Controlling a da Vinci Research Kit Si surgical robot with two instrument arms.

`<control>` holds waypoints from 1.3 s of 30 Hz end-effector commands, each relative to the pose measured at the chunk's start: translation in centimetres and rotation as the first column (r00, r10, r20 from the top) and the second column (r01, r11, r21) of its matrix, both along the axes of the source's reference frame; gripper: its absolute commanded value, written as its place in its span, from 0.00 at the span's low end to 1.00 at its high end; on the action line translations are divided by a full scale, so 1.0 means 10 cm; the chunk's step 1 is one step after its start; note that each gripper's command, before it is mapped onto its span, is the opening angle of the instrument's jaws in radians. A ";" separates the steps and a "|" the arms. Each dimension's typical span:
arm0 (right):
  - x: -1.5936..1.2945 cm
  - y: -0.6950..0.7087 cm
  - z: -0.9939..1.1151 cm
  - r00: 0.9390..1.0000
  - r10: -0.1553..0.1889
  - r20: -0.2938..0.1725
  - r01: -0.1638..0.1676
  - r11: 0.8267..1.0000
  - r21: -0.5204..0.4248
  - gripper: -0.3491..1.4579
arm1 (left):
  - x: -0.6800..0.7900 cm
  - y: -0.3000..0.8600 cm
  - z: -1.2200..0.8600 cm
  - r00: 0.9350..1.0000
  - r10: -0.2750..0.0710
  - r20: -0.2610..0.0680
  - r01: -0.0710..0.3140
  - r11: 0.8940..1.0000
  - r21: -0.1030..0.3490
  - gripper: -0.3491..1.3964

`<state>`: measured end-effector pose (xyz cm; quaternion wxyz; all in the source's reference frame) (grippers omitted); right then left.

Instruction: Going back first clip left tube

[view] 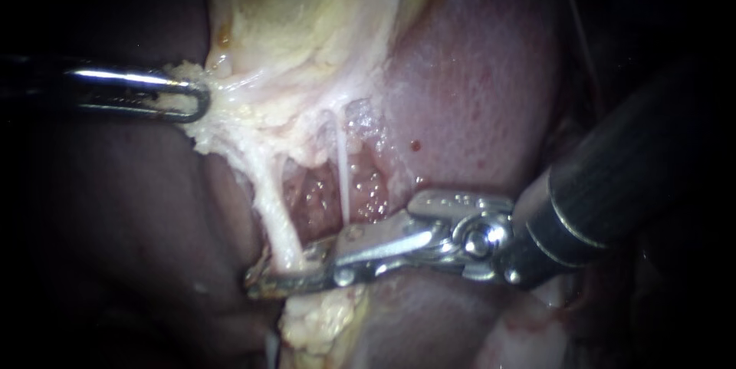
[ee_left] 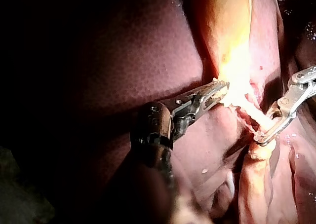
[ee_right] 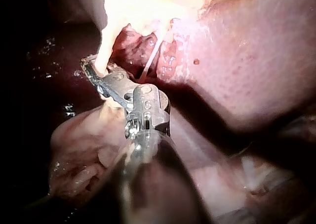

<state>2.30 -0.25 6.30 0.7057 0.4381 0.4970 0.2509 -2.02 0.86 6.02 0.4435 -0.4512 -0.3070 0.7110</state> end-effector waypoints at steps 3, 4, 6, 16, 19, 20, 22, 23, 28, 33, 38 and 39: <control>0.000 0.000 0.001 1.000 0.000 0.000 0.000 1.000 0.000 0.00 | 0.000 0.000 0.000 1.000 0.000 0.000 0.000 1.000 0.000 0.00; 0.000 0.000 0.001 1.000 -0.012 -0.003 0.012 1.000 0.002 0.00 | 0.000 0.000 0.000 1.000 0.000 0.000 0.000 1.000 0.000 0.00; 0.000 0.000 0.001 0.999 -0.027 -0.019 0.027 1.000 0.010 0.16 | 0.000 0.000 0.000 1.000 0.000 0.000 0.000 1.000 0.000 0.00; 0.013 -0.009 0.020 0.996 0.012 -0.084 -0.010 1.000 0.024 0.47 | 0.000 0.000 0.000 1.000 0.000 0.000 0.000 1.000 0.000 0.00; 0.013 -0.010 0.031 0.997 0.018 -0.078 -0.016 1.000 0.023 0.47 | 0.000 0.000 0.000 1.000 0.000 0.000 0.000 1.000 0.000 0.00; 0.013 -0.010 0.035 0.996 0.022 -0.081 -0.022 1.000 0.004 0.47 | 0.000 0.000 0.000 1.000 0.000 0.000 0.000 1.000 0.000 0.00; 0.014 -0.007 0.045 0.996 0.036 -0.085 -0.039 0.999 -0.035 0.47 | 0.000 -0.001 0.000 1.000 0.000 0.000 0.000 1.000 0.000 0.00; 0.014 -0.006 0.049 0.995 0.039 -0.090 -0.045 0.997 -0.060 0.47 | 0.000 -0.001 0.000 1.000 0.000 0.000 0.000 1.000 0.000 0.00; 0.009 0.008 0.068 0.992 0.071 -0.106 -0.088 0.983 -0.161 0.47 | 0.000 -0.001 0.000 1.000 0.000 0.000 0.000 1.000 0.000 0.00; 0.000 0.017 0.076 0.990 0.100 -0.104 -0.121 0.967 -0.224 0.47 | 0.000 -0.002 -0.001 1.000 -0.001 -0.001 0.001 1.000 0.000 0.00; -0.010 0.016 0.074 0.987 0.122 -0.103 -0.146 0.951 -0.272 0.47 | 0.001 -0.002 -0.001 1.000 0.000 0.000 0.000 1.000 0.000 0.00; -0.013 0.016 0.073 0.987 0.117 -0.108 -0.143 0.949 -0.280 0.47 | 0.001 -0.002 -0.001 1.000 0.000 0.000 0.000 1.000 0.000 0.00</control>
